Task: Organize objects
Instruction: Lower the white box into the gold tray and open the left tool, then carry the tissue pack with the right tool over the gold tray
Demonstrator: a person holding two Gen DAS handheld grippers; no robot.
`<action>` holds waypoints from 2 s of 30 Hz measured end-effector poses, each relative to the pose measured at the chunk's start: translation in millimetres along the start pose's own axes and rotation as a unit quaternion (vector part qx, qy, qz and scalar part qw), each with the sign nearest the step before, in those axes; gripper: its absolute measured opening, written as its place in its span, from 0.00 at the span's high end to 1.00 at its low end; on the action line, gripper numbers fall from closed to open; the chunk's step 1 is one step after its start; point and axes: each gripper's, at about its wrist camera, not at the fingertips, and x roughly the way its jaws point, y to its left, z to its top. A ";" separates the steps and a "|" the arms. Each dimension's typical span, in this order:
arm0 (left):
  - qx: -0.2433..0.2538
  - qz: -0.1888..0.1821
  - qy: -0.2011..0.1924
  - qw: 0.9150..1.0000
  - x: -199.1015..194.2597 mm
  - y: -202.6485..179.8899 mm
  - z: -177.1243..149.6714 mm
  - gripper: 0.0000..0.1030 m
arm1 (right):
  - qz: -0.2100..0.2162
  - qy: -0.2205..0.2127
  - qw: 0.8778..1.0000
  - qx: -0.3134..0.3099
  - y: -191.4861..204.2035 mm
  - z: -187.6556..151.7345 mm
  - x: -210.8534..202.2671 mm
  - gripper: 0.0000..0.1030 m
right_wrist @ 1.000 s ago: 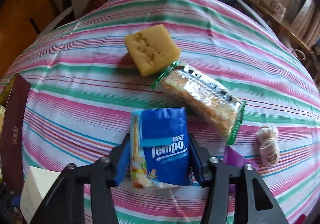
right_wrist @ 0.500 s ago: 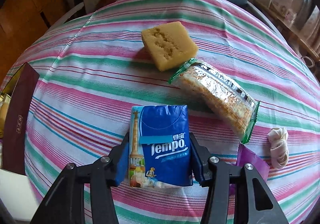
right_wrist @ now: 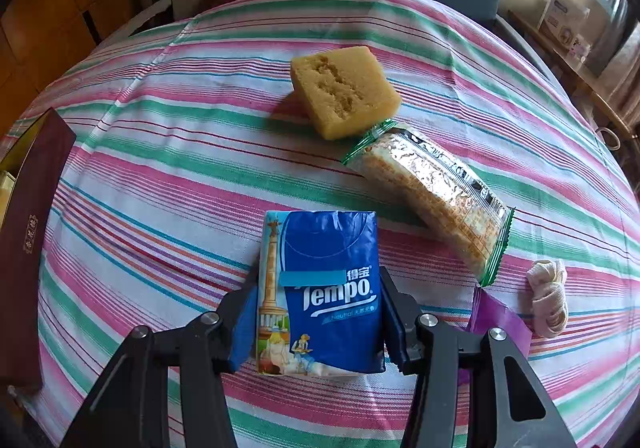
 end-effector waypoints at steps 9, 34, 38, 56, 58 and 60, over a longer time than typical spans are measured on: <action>-0.030 0.071 -0.011 0.997 49.1 20.1 30.0 0.51 | -0.006 0.000 1.000 -0.004 -0.1 2.5 -2.6 0.48; 0.012 0.125 -0.047 0.991 28.7 17.5 34.0 0.39 | -0.011 0.001 1.000 -0.011 15.8 3.1 2.6 0.48; 0.058 0.145 -0.073 0.985 4.5 8.0 6.5 0.39 | -0.016 -0.001 1.000 -0.019 18.0 1.8 3.4 0.49; 0.178 0.181 -0.105 0.961 -45.1 -14.3 -60.9 0.39 | -0.027 -0.012 0.999 -0.026 24.7 -2.9 1.5 0.49; 0.177 0.181 -0.104 0.962 -44.9 -13.5 -63.4 0.39 | -0.027 -0.014 0.999 -0.028 27.0 -3.2 0.3 0.49; 0.174 0.180 -0.103 0.963 -44.4 -12.6 -63.8 0.39 | -0.027 -0.017 0.999 -0.031 28.3 -4.6 -0.3 0.49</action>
